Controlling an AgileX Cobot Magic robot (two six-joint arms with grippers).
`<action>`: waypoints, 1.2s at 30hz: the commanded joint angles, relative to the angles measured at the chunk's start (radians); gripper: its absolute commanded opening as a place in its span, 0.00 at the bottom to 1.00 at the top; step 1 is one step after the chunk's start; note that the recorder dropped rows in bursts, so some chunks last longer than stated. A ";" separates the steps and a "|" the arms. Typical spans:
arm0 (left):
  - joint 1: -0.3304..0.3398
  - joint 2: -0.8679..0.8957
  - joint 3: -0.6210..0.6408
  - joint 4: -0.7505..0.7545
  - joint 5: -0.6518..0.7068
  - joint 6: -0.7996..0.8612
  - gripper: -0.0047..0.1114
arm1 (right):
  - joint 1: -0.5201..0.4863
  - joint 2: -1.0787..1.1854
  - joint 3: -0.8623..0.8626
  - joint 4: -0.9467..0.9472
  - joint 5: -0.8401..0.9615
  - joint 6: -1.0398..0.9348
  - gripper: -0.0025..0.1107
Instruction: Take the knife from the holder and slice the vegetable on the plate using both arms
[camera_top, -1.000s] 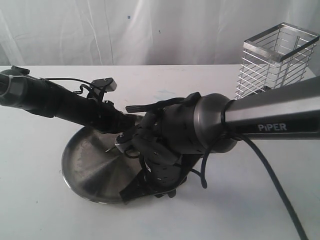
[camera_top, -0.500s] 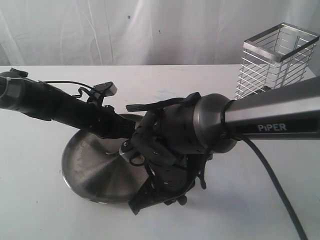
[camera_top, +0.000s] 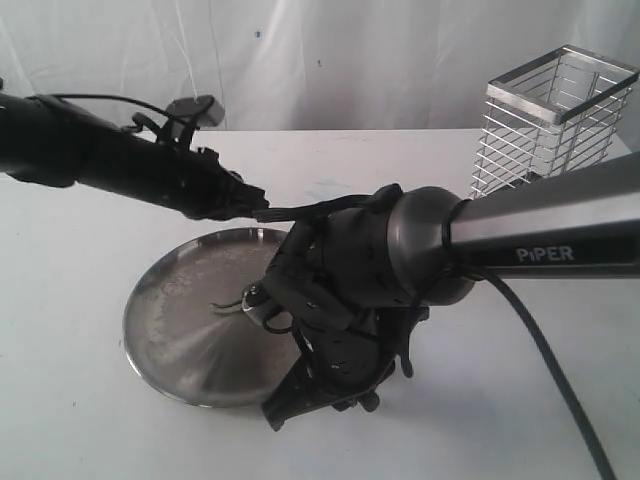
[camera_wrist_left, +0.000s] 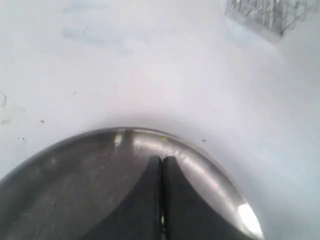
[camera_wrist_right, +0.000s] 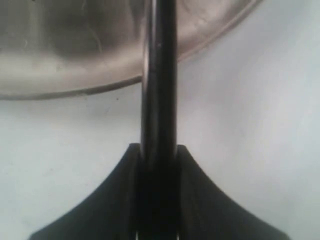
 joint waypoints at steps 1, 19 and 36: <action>-0.002 -0.135 0.062 0.006 0.033 -0.035 0.04 | -0.006 -0.005 0.002 -0.009 -0.009 0.007 0.02; -0.004 -0.618 0.496 0.127 -0.222 -0.080 0.04 | 0.085 -0.222 0.085 0.051 -0.118 0.172 0.02; -0.004 -0.156 0.203 0.057 -0.068 0.007 0.04 | 0.042 -0.109 0.081 -0.032 -0.185 0.251 0.02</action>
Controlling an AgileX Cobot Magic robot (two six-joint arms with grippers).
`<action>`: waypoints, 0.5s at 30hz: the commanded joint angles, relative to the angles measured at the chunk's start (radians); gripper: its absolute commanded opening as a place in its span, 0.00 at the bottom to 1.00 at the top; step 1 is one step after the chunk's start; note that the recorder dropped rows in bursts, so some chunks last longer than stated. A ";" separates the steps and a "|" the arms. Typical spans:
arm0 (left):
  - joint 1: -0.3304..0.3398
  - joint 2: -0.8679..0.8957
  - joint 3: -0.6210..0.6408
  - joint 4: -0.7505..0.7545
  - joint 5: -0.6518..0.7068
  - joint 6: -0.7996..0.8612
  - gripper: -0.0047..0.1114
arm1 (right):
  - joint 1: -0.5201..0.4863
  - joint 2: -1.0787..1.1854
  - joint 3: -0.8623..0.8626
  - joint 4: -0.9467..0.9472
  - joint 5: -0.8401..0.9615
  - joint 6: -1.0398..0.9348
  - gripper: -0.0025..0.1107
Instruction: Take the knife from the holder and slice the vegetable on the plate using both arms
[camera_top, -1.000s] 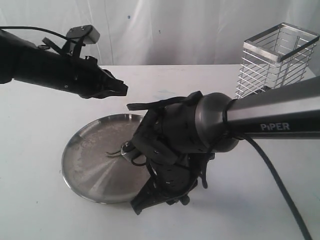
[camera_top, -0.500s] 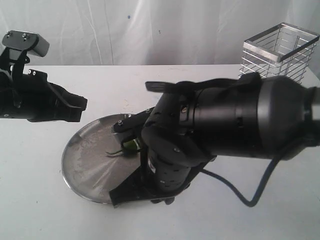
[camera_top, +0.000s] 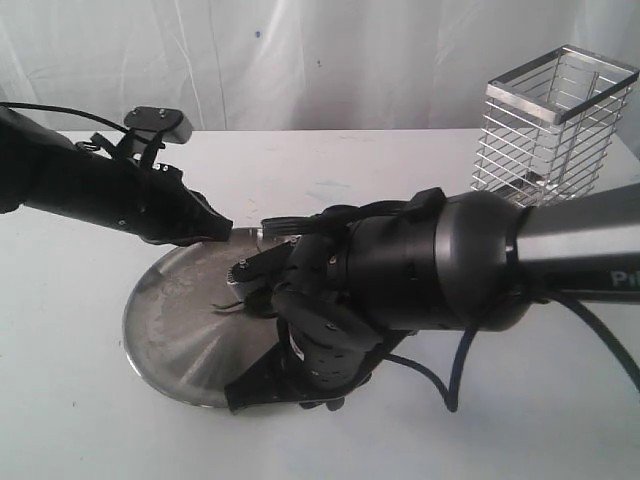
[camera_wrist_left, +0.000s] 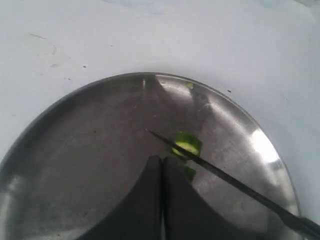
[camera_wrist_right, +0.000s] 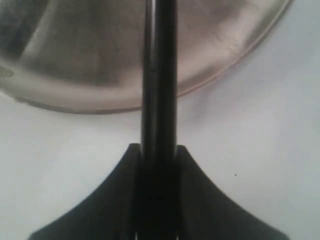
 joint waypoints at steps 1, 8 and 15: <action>-0.004 0.014 -0.016 -0.036 0.048 0.010 0.04 | -0.017 0.011 0.002 -0.016 -0.008 0.015 0.02; -0.004 0.014 -0.016 -0.040 0.055 0.012 0.04 | -0.017 0.025 0.002 0.066 -0.066 -0.014 0.02; -0.004 0.014 -0.016 -0.227 0.146 0.296 0.04 | -0.017 0.031 0.002 0.114 -0.097 -0.014 0.02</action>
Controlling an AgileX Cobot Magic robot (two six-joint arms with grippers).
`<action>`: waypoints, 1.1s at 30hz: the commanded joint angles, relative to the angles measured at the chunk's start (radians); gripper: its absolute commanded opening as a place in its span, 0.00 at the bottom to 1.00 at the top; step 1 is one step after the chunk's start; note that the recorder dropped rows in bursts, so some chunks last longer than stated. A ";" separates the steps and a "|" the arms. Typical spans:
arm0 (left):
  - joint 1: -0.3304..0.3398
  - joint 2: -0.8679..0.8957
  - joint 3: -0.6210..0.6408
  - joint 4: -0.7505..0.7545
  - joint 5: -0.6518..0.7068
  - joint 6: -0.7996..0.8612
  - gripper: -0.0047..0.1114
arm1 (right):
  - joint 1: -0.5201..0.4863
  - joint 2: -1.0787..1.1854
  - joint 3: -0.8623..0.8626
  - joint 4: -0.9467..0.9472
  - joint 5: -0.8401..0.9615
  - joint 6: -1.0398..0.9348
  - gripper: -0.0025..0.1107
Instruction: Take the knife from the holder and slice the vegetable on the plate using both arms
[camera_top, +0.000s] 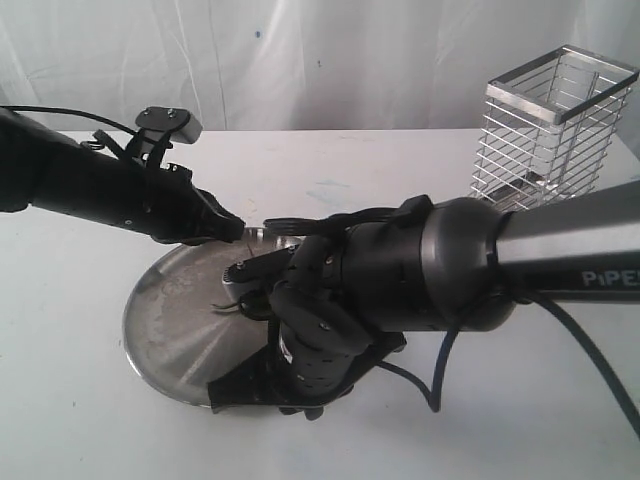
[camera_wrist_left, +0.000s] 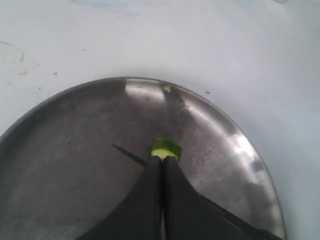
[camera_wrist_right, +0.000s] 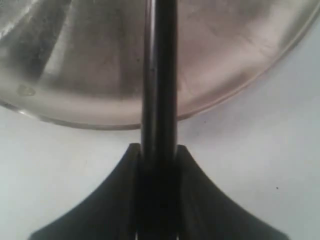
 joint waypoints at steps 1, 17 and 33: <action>-0.004 -0.004 -0.003 -0.172 0.097 0.223 0.04 | -0.005 -0.001 0.002 0.024 -0.013 -0.007 0.02; -0.004 0.103 -0.003 -0.224 0.112 0.270 0.04 | -0.005 0.024 0.002 0.032 -0.016 -0.007 0.02; -0.004 0.156 -0.003 -0.275 0.073 0.321 0.04 | -0.005 0.045 0.002 0.032 -0.020 -0.007 0.02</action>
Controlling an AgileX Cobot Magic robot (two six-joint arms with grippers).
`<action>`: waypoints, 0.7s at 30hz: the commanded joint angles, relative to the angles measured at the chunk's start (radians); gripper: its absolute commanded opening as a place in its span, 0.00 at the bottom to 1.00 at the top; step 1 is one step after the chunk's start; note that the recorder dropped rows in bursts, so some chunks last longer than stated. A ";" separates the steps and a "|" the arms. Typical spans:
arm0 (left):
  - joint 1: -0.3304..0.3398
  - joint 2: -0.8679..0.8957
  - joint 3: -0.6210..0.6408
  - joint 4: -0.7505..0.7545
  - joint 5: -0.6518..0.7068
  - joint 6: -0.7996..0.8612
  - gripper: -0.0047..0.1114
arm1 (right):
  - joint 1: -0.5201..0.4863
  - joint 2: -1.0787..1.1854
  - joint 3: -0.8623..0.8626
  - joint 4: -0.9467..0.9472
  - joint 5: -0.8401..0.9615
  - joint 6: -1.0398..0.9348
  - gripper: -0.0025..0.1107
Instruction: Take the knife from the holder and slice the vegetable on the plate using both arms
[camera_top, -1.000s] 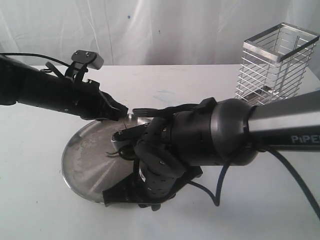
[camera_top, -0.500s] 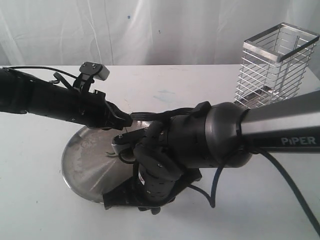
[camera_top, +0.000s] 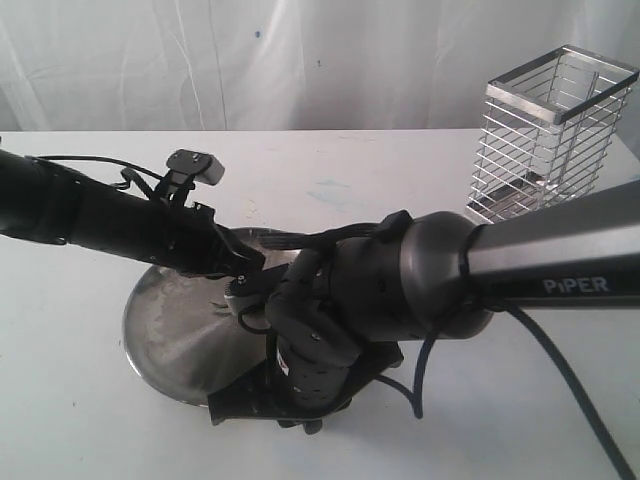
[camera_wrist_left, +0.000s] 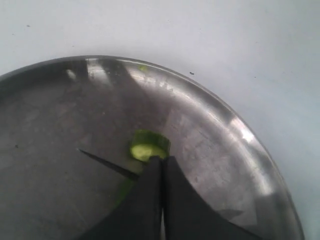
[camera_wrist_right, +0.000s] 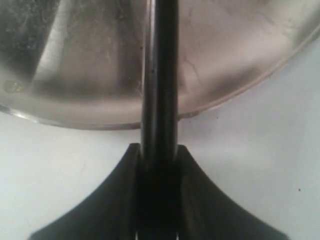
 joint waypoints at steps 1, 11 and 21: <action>-0.004 -0.003 -0.003 -0.075 -0.004 0.053 0.04 | -0.005 -0.002 0.002 -0.002 -0.005 -0.007 0.02; -0.004 -0.003 -0.003 -0.287 -0.014 0.246 0.04 | -0.005 -0.002 0.002 -0.002 -0.005 -0.007 0.02; -0.004 0.076 -0.012 -0.314 -0.014 0.285 0.04 | -0.005 -0.002 0.002 -0.002 -0.003 -0.007 0.02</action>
